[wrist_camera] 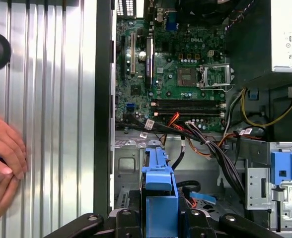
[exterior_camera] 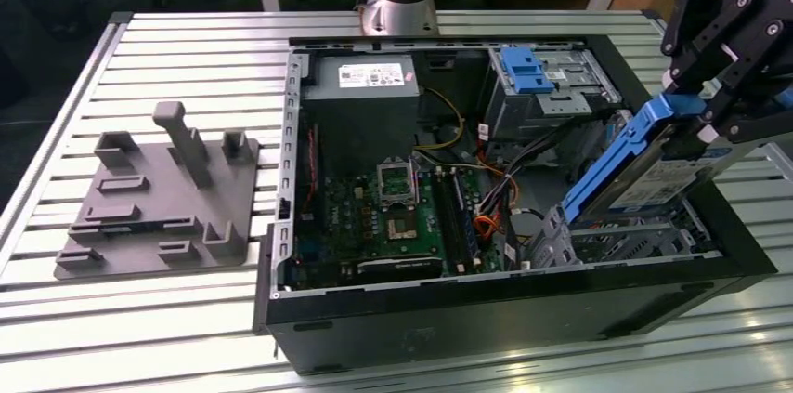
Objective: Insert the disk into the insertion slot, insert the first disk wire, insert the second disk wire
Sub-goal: 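Insert the disk into the insertion slot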
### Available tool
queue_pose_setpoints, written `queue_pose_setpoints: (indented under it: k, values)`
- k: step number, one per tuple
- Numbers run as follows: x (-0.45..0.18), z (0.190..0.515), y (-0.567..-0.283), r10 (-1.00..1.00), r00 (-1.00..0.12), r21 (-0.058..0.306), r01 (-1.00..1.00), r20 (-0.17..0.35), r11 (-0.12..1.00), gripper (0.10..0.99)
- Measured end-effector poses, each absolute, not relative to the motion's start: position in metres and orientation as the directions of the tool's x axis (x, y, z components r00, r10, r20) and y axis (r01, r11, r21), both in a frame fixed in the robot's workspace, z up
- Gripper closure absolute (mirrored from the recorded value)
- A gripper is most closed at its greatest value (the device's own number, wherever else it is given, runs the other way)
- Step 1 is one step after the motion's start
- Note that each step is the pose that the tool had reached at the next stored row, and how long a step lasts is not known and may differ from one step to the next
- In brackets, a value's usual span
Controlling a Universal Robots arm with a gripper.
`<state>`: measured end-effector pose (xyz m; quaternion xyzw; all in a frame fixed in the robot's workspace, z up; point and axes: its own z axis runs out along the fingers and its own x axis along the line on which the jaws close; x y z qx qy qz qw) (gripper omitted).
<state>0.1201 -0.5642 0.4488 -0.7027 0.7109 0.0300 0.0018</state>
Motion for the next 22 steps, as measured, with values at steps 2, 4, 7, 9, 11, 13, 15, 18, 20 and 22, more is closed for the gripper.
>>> queue_pose_setpoints:
  k: [2,4,7,9,11,13,15,18,20,22]
  values:
    - [0.12,0.448,-0.564,-0.999,-0.013,0.04,-0.999,-0.045,0.011,0.722]
    - [0.12,0.447,-0.564,-0.999,-0.013,0.04,-0.999,-0.045,0.011,0.722]
    - [0.12,0.446,-0.564,-0.999,-0.013,0.04,-0.999,-0.045,0.011,0.722]
    - [0.12,0.445,-0.564,-0.999,-0.013,0.04,-0.999,-0.045,0.011,0.722]
    - [0.12,0.444,-0.564,-0.999,-0.013,0.04,-0.999,-0.045,0.011,0.722]
    - [0.12,0.443,-0.564,-0.999,-0.013,0.04,-0.999,-0.045,0.011,0.722]
    - [0.12,0.442,-0.564,-0.999,-0.013,0.04,-0.999,-0.045,0.011,0.722]
    - [0.12,0.44,-0.564,-0.999,-0.013,0.04,-0.999,-0.045,0.011,0.722]
    - [0.12,0.439,-0.564,-0.999,-0.013,0.04,-0.999,-0.045,0.011,0.722]
    - [0.12,0.438,-0.564,-0.999,-0.013,0.04,-0.999,-0.045,0.011,0.722]
